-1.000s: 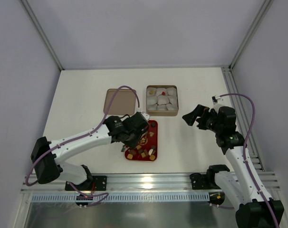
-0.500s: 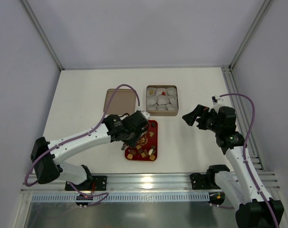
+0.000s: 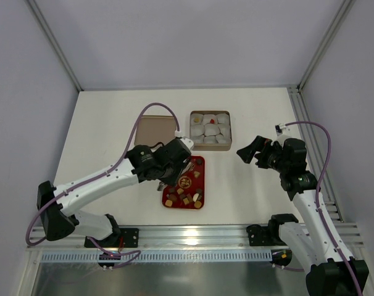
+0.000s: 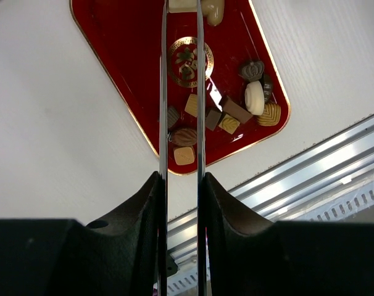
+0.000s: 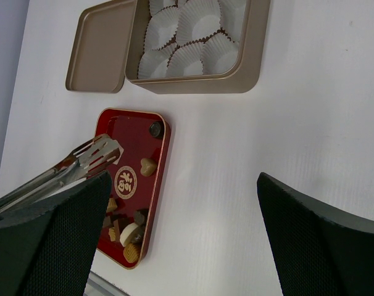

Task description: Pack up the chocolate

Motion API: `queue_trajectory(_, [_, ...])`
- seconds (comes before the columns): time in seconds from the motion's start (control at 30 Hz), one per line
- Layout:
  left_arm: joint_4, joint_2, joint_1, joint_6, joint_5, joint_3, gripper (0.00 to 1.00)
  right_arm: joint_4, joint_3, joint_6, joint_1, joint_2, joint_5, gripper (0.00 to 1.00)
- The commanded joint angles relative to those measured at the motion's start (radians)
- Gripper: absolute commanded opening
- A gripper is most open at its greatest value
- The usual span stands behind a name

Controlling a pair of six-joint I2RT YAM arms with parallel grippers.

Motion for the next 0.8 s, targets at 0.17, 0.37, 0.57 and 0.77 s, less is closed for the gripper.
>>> queue_trajectory(0.17, [0.019,0.079,0.003,0.011,-0.075,0.207,0.22,0.024,0.011,-0.016,0.002,-0.009,-0.011,1.0])
queue_trajectory(0.37, [0.061,0.236,0.061,0.057,-0.085,0.412,0.22,0.021,0.015,-0.013,0.002,-0.009,-0.014,1.0])
queue_trajectory(0.57, [0.137,0.477,0.132,0.108,-0.036,0.649,0.22,-0.017,0.043,-0.022,0.004,-0.02,-0.008,1.0])
queue_trajectory(0.77, [0.152,0.733,0.167,0.146,-0.039,0.926,0.22,-0.042,0.058,-0.02,0.005,-0.036,-0.012,1.0])
